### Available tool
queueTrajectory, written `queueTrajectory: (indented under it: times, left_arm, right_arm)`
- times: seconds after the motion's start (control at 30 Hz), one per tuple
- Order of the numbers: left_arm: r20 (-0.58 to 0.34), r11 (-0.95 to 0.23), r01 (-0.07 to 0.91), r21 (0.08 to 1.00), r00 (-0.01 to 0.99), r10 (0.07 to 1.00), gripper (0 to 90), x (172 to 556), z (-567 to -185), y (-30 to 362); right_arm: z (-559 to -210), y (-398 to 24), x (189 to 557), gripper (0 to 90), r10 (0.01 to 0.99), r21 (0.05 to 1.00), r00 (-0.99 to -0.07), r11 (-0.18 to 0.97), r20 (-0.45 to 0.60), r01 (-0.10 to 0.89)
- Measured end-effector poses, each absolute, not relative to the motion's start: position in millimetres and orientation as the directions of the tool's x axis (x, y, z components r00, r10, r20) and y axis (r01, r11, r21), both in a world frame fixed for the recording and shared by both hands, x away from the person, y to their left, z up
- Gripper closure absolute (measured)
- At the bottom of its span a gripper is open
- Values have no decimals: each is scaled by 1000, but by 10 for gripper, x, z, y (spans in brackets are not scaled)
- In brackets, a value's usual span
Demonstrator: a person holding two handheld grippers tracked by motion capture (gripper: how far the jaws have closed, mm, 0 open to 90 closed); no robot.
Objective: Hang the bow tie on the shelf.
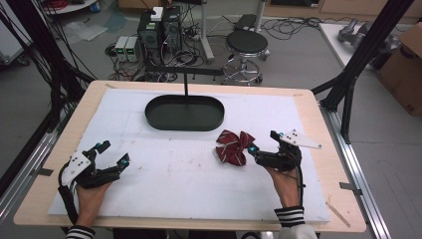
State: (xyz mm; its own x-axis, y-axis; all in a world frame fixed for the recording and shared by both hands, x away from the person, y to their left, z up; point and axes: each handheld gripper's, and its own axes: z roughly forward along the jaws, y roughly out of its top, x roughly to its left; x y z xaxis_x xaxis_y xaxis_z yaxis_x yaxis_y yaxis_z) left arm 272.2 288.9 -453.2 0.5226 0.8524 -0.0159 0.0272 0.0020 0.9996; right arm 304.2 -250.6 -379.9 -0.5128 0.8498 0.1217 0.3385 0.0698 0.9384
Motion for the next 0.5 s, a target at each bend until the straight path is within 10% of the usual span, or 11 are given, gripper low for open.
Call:
queueTrajectory:
  times: [0.5]
  left_arm:
    - [-16,3,26,1000,521,853,153,2720,-4532,2886]
  right_arm:
    - [-3701,-2222,3431,94,922,801,-372,142,106,581]
